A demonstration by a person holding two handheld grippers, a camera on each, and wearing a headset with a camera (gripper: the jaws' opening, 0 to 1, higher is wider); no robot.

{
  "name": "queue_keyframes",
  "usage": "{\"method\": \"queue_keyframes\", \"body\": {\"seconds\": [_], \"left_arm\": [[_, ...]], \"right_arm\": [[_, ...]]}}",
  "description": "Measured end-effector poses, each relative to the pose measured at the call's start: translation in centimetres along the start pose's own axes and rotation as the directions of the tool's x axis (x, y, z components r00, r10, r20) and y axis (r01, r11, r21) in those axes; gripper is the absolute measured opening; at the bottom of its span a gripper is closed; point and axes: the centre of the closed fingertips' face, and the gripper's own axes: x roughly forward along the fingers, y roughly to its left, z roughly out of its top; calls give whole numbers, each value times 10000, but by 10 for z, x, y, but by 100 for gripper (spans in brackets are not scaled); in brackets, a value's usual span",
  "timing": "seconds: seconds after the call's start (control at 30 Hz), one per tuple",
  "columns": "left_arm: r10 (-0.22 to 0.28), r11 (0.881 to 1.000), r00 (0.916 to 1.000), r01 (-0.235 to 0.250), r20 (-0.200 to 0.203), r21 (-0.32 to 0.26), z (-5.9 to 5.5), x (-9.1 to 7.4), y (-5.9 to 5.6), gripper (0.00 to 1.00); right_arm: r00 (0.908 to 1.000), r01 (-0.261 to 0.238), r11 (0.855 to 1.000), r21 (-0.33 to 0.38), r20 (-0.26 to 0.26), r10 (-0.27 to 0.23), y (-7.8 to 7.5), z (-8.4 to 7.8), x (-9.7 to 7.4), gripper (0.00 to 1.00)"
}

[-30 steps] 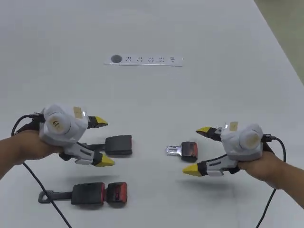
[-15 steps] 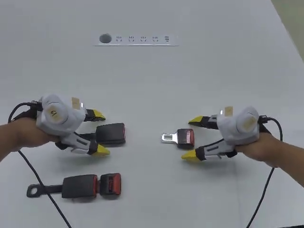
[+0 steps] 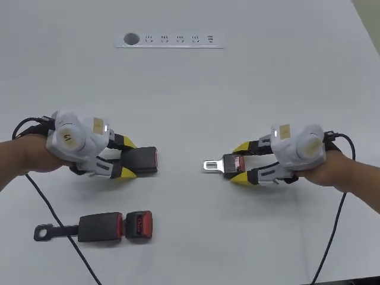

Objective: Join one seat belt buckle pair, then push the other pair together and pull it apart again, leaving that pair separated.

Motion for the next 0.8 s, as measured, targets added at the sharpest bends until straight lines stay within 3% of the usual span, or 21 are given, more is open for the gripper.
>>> {"method": "queue_keyframes", "body": {"seconds": [0.1,0.43,0.8], "left_arm": [[-164,9997,9996,169,-219,185,-2,2,1,34],[-258,9987,9991,273,-346,431,0,2,-1,34],[-297,9986,9984,318,-476,428,0,3,0,34]], "right_arm": [[10000,-20,10000,-30,29,21,1,0,-1,36],[9997,32,9998,184,260,-37,1,2,1,36],[9988,11,9998,189,499,-21,1,17,16,35]]}}
